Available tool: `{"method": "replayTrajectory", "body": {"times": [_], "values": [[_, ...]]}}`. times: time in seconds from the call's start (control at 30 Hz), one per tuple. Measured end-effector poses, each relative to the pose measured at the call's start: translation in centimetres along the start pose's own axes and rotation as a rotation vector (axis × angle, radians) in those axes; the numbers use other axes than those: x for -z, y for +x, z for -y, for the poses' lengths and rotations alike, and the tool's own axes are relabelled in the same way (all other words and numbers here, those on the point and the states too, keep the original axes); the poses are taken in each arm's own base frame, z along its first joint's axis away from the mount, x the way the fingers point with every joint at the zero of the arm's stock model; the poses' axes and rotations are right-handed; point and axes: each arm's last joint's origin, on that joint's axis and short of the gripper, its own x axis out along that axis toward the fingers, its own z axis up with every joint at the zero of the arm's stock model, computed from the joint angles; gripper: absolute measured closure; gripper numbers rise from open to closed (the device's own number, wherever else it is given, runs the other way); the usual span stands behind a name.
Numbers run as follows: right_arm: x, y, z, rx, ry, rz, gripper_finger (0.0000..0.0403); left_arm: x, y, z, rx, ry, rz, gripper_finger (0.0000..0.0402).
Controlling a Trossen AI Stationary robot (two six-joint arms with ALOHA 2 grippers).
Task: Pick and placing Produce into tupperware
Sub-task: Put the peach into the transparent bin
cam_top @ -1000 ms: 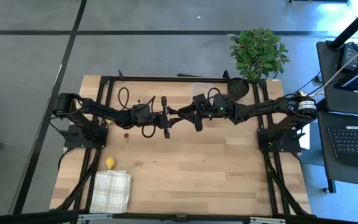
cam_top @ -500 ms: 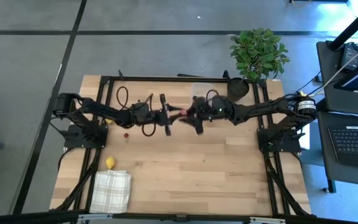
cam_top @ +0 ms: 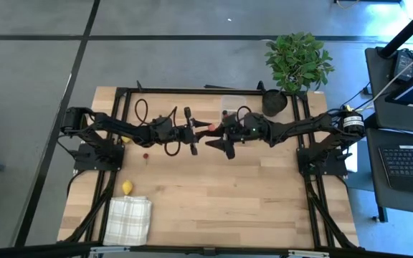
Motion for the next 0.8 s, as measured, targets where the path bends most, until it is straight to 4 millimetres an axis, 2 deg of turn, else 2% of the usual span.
{"method": "replayTrajectory", "body": {"times": [0.27, 0.8], "values": [[0.32, -0.11, 0.77, 0.097, 0.012, -0.025, 0.0164, -0.56, -0.14, 0.64, 0.031, 0.002, 0.037, 0.0308], [0.06, -0.11, 0.66, 0.074, 0.007, -0.006, 0.0164, -0.26, -0.17, 0.54, 0.009, 0.007, -0.012, 0.0308]]}}
